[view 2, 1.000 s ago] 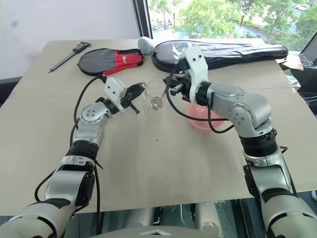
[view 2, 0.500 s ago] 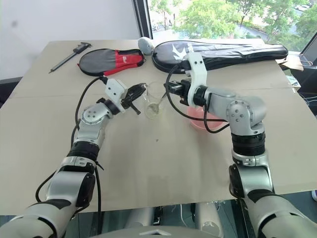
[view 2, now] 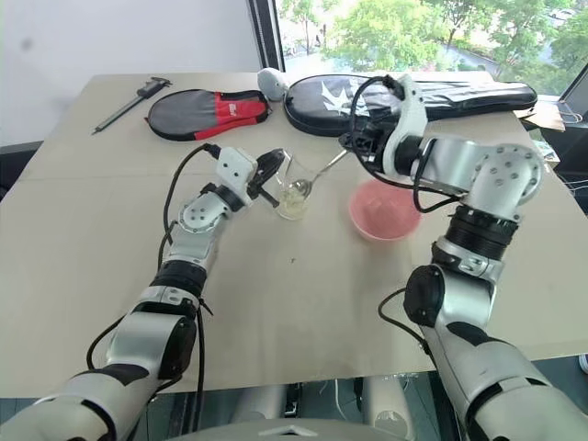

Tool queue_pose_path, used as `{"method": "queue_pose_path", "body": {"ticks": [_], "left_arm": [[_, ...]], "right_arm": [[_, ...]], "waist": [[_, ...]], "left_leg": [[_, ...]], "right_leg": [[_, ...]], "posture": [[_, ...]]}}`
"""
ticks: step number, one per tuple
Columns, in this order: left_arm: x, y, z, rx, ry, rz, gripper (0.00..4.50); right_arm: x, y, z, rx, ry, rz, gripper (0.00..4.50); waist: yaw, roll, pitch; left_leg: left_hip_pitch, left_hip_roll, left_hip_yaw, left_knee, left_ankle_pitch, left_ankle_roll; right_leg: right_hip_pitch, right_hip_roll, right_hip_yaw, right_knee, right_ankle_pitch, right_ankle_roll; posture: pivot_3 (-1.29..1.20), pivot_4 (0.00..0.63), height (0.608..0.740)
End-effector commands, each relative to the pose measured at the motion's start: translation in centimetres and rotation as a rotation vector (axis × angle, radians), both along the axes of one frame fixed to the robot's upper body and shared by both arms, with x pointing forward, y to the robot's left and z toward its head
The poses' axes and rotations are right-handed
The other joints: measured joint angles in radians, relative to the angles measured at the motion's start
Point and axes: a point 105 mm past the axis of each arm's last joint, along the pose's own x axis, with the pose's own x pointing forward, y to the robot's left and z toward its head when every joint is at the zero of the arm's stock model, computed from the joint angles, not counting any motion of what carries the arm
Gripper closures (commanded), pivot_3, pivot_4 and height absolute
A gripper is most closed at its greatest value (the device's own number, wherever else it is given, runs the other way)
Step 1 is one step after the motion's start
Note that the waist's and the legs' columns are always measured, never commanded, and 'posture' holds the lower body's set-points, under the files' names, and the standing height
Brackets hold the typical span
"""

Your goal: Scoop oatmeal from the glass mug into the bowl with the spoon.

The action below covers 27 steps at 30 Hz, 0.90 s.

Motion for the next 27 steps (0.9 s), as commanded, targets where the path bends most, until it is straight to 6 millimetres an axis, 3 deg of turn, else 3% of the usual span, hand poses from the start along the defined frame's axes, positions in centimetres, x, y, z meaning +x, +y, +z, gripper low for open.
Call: {"method": "queue_pose_path", "body": {"ticks": [1, 13, 27], "left_arm": [[0.2, -0.7, 1.4, -0.034, -0.061, 0.012, 4.44], [-0.2, -2.3, 1.4, -0.097, -0.069, -0.059, 4.44], [0.1, -4.0, 2.3, -0.060, -0.076, -0.166, 4.44]], "right_arm": [[0.4, -2.1, 0.8, 0.028, 0.009, -0.073, 4.50], [0.8, -6.2, 2.0, 0.188, 0.050, -0.180, 4.50], [-0.8, -9.1, 2.6, 0.267, -0.016, -0.224, 4.50]], "waist": [[0.000, 0.000, 0.000], [-0.003, 0.000, 0.000], [-0.004, 0.000, 0.000]], "left_leg": [[0.000, 0.000, 0.000, 0.000, 0.000, 0.000], [0.000, 0.000, 0.000, 0.000, 0.000, 0.000], [-0.001, 0.000, 0.000, -0.002, 0.000, 0.000]], "right_leg": [[0.000, 0.000, 0.000, 0.000, 0.000, 0.000], [0.000, 0.000, 0.000, 0.000, 0.000, 0.000], [0.000, 0.000, 0.000, -0.001, 0.000, 0.000]], "posture": [[0.00, 0.150, 0.740], [0.00, 0.150, 0.740], [0.00, 0.150, 0.740]]}}
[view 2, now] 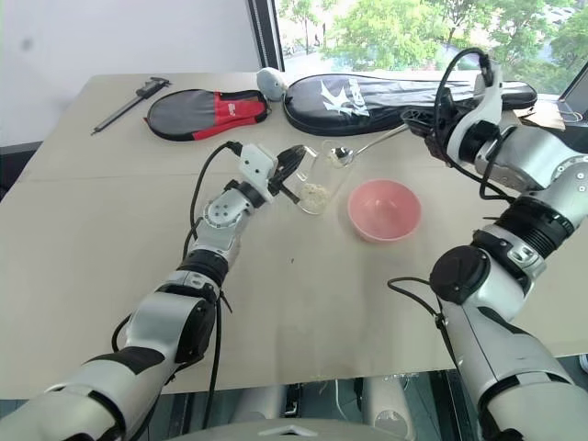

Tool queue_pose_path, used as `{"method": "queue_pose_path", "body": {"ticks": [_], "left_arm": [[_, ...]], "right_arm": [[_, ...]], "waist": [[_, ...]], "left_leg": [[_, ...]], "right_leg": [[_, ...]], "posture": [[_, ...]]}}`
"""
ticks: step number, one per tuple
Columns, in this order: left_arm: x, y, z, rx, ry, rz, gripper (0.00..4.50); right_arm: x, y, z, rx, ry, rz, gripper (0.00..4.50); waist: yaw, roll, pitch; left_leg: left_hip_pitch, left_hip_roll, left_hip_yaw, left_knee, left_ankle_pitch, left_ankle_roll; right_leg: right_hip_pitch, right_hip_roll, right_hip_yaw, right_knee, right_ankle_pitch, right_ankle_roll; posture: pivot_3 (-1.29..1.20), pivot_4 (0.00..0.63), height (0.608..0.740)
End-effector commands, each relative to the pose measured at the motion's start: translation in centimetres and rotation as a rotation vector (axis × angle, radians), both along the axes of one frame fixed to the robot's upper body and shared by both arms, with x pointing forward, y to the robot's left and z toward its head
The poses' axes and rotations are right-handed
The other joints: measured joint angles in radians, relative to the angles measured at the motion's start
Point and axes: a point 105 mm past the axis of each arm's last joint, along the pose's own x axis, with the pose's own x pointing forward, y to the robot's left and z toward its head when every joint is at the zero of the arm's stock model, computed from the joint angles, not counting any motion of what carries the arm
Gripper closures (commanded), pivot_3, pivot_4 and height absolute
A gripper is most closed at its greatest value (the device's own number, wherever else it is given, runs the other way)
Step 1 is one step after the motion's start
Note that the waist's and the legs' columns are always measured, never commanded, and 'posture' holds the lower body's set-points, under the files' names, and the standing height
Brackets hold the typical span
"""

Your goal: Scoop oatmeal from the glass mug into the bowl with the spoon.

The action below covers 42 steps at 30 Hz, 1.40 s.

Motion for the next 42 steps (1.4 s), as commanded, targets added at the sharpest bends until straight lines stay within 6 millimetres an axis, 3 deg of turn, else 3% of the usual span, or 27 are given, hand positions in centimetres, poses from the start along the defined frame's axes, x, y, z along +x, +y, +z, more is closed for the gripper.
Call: {"method": "queue_pose_path", "body": {"ticks": [1, 15, 25, 42], "left_arm": [[-0.3, -1.0, 2.0, -0.018, -0.073, -0.058, 4.44], [-0.7, -2.5, 2.3, -0.013, -0.115, -0.098, 4.44], [-0.3, -0.9, 1.8, 0.011, -0.097, -0.058, 4.44], [0.4, 1.5, 1.6, -0.002, -0.068, 0.027, 4.44]], "right_arm": [[-1.0, -1.6, 1.0, 0.006, -0.065, -0.045, 4.50], [-3.5, -3.3, 1.8, 0.115, -0.064, -0.134, 4.50], [-4.9, -4.4, 2.4, 0.130, -0.125, -0.218, 4.50], [-7.0, -6.6, -1.0, 0.076, -0.087, -0.321, 4.50]], "waist": [[0.000, 0.000, 0.000], [-0.002, 0.000, 0.000], [-0.002, 0.000, 0.000], [0.000, 0.000, 0.000]], "left_leg": [[0.000, 0.000, 0.000, 0.000, 0.000, 0.000], [0.000, 0.000, 0.001, 0.000, 0.000, 0.000], [0.001, 0.000, 0.001, 0.000, 0.000, 0.001], [0.002, 0.000, 0.002, 0.001, 0.000, 0.001]], "right_leg": [[0.000, 0.000, 0.000, 0.000, 0.000, 0.000], [0.000, 0.000, 0.001, 0.000, 0.000, 0.000], [0.000, 0.000, 0.002, 0.000, 0.000, 0.000], [0.000, 0.000, 0.002, 0.000, 0.000, 0.000]], "posture": [[0.00, 0.150, 0.740], [0.00, 0.150, 0.740], [0.00, 0.150, 0.740], [0.00, 0.150, 0.740]]}}
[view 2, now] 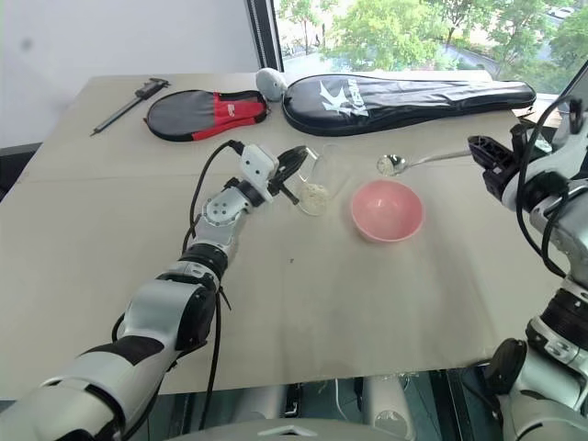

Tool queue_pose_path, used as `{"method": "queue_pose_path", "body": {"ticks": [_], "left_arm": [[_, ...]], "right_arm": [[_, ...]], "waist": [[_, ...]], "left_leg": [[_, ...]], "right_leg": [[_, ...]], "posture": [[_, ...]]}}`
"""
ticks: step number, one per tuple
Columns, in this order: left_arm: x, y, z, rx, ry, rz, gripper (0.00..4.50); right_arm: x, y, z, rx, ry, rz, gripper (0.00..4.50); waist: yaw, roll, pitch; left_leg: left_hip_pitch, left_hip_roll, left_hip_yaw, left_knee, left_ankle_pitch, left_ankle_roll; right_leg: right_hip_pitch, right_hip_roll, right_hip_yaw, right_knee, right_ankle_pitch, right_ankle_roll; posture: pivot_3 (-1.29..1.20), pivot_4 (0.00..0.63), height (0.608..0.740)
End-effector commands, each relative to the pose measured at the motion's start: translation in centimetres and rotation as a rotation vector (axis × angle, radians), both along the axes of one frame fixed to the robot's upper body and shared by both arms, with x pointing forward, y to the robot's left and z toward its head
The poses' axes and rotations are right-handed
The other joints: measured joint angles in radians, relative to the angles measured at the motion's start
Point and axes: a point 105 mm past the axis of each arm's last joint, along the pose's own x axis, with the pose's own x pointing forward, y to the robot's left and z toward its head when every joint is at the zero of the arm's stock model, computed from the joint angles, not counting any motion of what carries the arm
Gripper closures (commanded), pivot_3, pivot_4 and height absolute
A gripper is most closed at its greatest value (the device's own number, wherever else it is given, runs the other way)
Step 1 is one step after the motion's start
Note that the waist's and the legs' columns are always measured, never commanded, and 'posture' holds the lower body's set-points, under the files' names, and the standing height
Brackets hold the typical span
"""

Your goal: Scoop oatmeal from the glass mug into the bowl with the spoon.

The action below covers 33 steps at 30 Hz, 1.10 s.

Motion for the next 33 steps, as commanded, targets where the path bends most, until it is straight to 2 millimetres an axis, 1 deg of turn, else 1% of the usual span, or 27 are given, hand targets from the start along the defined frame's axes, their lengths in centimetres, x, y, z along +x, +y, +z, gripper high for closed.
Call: {"method": "queue_pose_path", "body": {"ticks": [1, 4, 6, 9, 10, 12, 17, 20, 21, 23, 25, 26, 28, 31, 33], "left_arm": [[0.3, 0.7, 1.6, -0.030, -0.044, 0.028, 4.44], [0.3, 0.9, 1.6, -0.031, -0.044, 0.035, 4.44], [0.3, 1.1, 1.5, -0.038, -0.043, 0.041, 4.44], [0.3, 1.2, 1.5, -0.058, -0.041, 0.047, 4.44], [0.3, 1.4, 1.4, -0.070, -0.041, 0.051, 4.44], [0.2, 1.5, 1.3, -0.083, -0.041, 0.055, 4.44], [-0.1, 2.0, 0.7, -0.098, -0.039, 0.067, 4.44], [-0.2, 2.1, 0.7, -0.110, -0.041, 0.074, 4.44], [-0.2, 2.1, 0.8, -0.115, -0.045, 0.075, 4.44], [-0.3, 2.2, 0.8, -0.122, -0.050, 0.076, 4.44], [-0.5, 2.2, 0.9, -0.137, -0.058, 0.076, 4.44], [-0.5, 2.2, 0.8, -0.144, -0.060, 0.076, 4.44], [-0.7, 2.4, 0.7, -0.153, -0.059, 0.080, 4.44], [-0.8, 2.6, 0.4, -0.162, -0.055, 0.087, 4.44], [-0.9, 2.7, 0.2, -0.174, -0.049, 0.097, 4.44]], "right_arm": [[-1.1, -0.5, 1.7, -0.014, -0.084, -0.006, 4.50], [-1.4, -0.2, 1.4, -0.056, -0.079, 0.015, 4.50], [-1.5, 0.6, 2.0, -0.104, -0.100, 0.043, 4.50], [-1.6, 1.7, 2.7, -0.202, -0.118, 0.096, 4.50], [-1.8, 2.1, 2.7, -0.267, -0.112, 0.118, 4.50], [-2.0, 2.4, 2.7, -0.336, -0.103, 0.140, 4.50], [-2.5, 4.8, 3.0, -0.678, -0.111, 0.228, 4.50], [-2.6, 6.4, 3.5, -0.789, -0.167, 0.273, 4.50], [-2.6, 7.0, 3.6, -0.865, -0.191, 0.285, 4.50], [-2.7, 7.7, 3.6, -0.962, -0.226, 0.298, 4.50], [-3.1, 8.9, 3.6, -1.111, -0.291, 0.344, 4.50], [-3.3, 9.4, 3.5, -1.159, -0.310, 0.372, 4.50], [-3.4, 9.6, 3.2, -1.248, -0.335, 0.403, 4.50], [-3.2, 9.1, 3.0, -1.228, -0.333, 0.406, 4.50], [-2.3, 7.9, 3.4, -1.108, -0.311, 0.351, 4.50]], "waist": [[0.000, 0.000, 0.000], [0.000, 0.000, 0.000], [-0.002, 0.000, 0.000], [-0.002, 0.000, 0.000], [-0.001, 0.000, 0.000], [0.000, 0.000, 0.000], [0.000, 0.000, 0.000], [-0.001, 0.000, 0.000], [0.001, 0.000, 0.000], [0.001, 0.000, 0.000], [0.002, 0.000, 0.000], [0.002, 0.000, 0.000], [0.003, 0.000, 0.000], [0.005, 0.000, 0.000], [0.006, 0.000, 0.000]], "left_leg": [[0.000, 0.000, 0.000, 0.000, 0.000, 0.000], [0.001, 0.000, 0.000, 0.000, 0.000, 0.000], [0.001, 0.000, 0.000, 0.000, 0.000, 0.000], [0.001, 0.000, 0.001, 0.000, 0.000, 0.000], [0.001, 0.000, 0.000, 0.001, 0.000, 0.000], [0.001, 0.000, 0.001, 0.001, 0.000, 0.000], [0.001, 0.000, 0.001, 0.001, 0.000, 0.000], [0.001, 0.000, 0.001, 0.002, 0.000, 0.000], [0.001, 0.000, 0.000, 0.002, 0.000, 0.000], [0.001, 0.000, 0.000, 0.002, 0.000, 0.000], [0.001, 0.000, 0.000, 0.002, 0.000, 0.000], [0.001, 0.000, 0.000, 0.002, 0.000, 0.000], [0.000, 0.000, 0.000, 0.002, 0.000, 0.000], [0.000, 0.000, 0.000, 0.002, 0.000, 0.000], [0.000, 0.000, 0.000, 0.003, 0.000, 0.000]], "right_leg": [[0.000, 0.000, 0.000, 0.000, 0.000, 0.000], [0.000, 0.000, 0.000, 0.000, 0.000, 0.000], [0.000, 0.000, 0.000, 0.000, 0.000, 0.000], [0.000, 0.000, 0.001, 0.001, 0.000, 0.000], [0.000, 0.000, 0.001, 0.000, 0.000, 0.000], [0.000, 0.000, 0.001, 0.000, 0.000, 0.000], [0.000, 0.000, 0.001, -0.001, 0.000, 0.000], [0.000, 0.000, 0.001, 0.000, 0.000, 0.000], [0.000, 0.000, 0.001, 0.000, 0.000, 0.000], [0.000, 0.000, 0.001, 0.000, 0.000, 0.000], [0.000, 0.000, 0.000, 0.000, 0.000, 0.000], [0.000, 0.000, 0.001, 0.000, 0.000, 0.000], [0.000, 0.000, 0.000, -0.001, 0.000, 0.000], [0.000, 0.000, 0.000, -0.002, 0.000, 0.000], [0.000, -0.001, 0.000, -0.001, 0.000, 0.000]], "posture": [[0.00, 0.150, 0.740], [0.00, 0.150, 0.740], [0.00, 0.150, 0.740], [0.00, 0.150, 0.740], [0.00, 0.150, 0.740], [0.00, 0.150, 0.740], [0.00, 0.150, 0.740], [0.00, 0.150, 0.740], [0.00, 0.150, 0.740], [0.00, 0.150, 0.740], [0.00, 0.150, 0.740], [0.00, 0.150, 0.740], [0.00, 0.150, 0.740], [0.00, 0.150, 0.740], [0.00, 0.150, 0.740]]}}
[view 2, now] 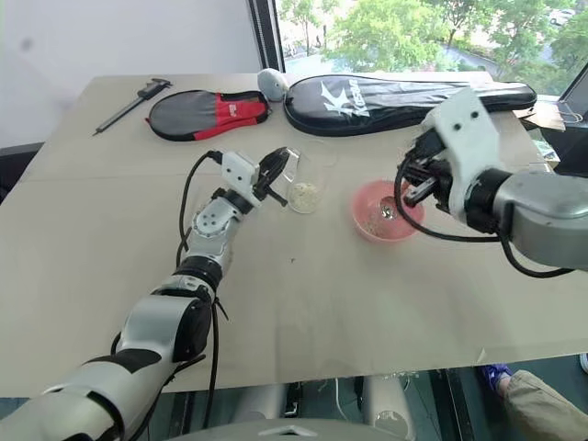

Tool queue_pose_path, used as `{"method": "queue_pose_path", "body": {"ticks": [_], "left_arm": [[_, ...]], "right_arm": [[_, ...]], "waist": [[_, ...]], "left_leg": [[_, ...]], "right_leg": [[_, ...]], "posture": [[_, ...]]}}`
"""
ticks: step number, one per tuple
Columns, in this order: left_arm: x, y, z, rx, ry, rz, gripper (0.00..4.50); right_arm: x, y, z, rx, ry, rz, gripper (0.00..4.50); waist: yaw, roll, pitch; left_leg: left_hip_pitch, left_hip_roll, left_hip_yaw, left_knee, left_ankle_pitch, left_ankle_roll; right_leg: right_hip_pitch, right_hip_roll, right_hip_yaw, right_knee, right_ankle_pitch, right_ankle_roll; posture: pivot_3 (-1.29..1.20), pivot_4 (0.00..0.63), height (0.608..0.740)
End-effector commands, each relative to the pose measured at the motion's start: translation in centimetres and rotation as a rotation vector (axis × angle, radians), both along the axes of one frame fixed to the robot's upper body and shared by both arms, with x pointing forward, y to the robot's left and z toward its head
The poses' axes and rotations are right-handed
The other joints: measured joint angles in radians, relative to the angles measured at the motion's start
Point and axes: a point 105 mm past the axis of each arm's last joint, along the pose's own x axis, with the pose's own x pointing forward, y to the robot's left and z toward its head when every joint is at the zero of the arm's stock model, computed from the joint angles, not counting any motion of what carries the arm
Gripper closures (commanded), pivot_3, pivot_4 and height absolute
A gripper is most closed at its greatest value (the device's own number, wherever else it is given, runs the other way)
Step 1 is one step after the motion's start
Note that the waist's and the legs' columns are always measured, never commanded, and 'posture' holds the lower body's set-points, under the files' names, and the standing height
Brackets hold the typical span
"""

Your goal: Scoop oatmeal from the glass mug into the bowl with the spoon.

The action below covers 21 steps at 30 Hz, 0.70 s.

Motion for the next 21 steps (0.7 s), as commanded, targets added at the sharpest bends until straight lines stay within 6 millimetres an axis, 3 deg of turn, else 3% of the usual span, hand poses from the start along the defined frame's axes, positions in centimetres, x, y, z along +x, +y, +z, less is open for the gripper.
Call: {"method": "queue_pose_path", "body": {"ticks": [1, 3, 6, 9, 14, 21], "left_arm": [[-0.1, 0.6, 1.1, -0.060, -0.042, 0.031, 4.44], [-0.1, 0.8, 0.8, -0.070, -0.032, 0.049, 4.44], [-0.3, 0.8, 0.2, -0.085, -0.012, 0.062, 4.44], [-0.6, 0.8, -0.4, -0.097, -0.003, 0.070, 4.44], [-1.5, 0.9, -1.3, -0.097, -0.004, 0.080, 4.44], [-2.8, 2.0, -1.7, -0.114, -0.029, 0.123, 4.44]], "right_arm": [[1.4, -2.3, 2.3, 0.200, -0.043, -0.089, 4.50], [2.2, -3.0, 3.6, 0.306, -0.070, -0.118, 4.50], [2.4, -0.8, 7.3, 0.560, -0.090, -0.019, 4.50], [2.8, 1.0, 8.8, 0.668, -0.064, 0.038, 4.50], [3.7, 3.5, 8.2, 0.668, -0.014, 0.080, 4.50], [4.3, 6.9, 4.7, 0.612, 0.099, 0.145, 4.50]], "waist": [[0.001, 0.000, 0.000], [0.000, 0.000, 0.000], [-0.009, 0.001, 0.001], [-0.010, 0.002, 0.000], [-0.004, 0.002, -0.001], [-0.009, 0.003, -0.001]], "left_leg": [[0.000, 0.000, 0.000, 0.000, 0.000, 0.000], [0.000, 0.000, 0.000, 0.002, 0.000, 0.000], [0.001, 0.000, 0.002, 0.005, 0.000, 0.000], [0.002, 0.003, 0.002, 0.005, 0.000, 0.000], [0.001, 0.003, 0.001, 0.007, 0.000, 0.000], [0.000, 0.002, 0.002, 0.008, 0.000, 0.000]], "right_leg": [[0.000, 0.000, 0.000, 0.000, 0.000, 0.000], [0.000, 0.000, 0.000, 0.001, 0.000, 0.000], [0.000, 0.001, 0.002, 0.002, 0.001, 0.001], [0.000, 0.004, 0.003, 0.004, 0.001, 0.001], [0.001, 0.004, 0.002, 0.003, 0.001, 0.001], [0.001, 0.002, 0.002, 0.003, 0.002, 0.002]], "posture": [[0.00, 0.150, 0.740], [0.00, 0.150, 0.740], [0.00, 0.150, 0.740], [0.00, 0.150, 0.740], [0.00, 0.150, 0.740], [0.00, 0.150, 0.740]]}}
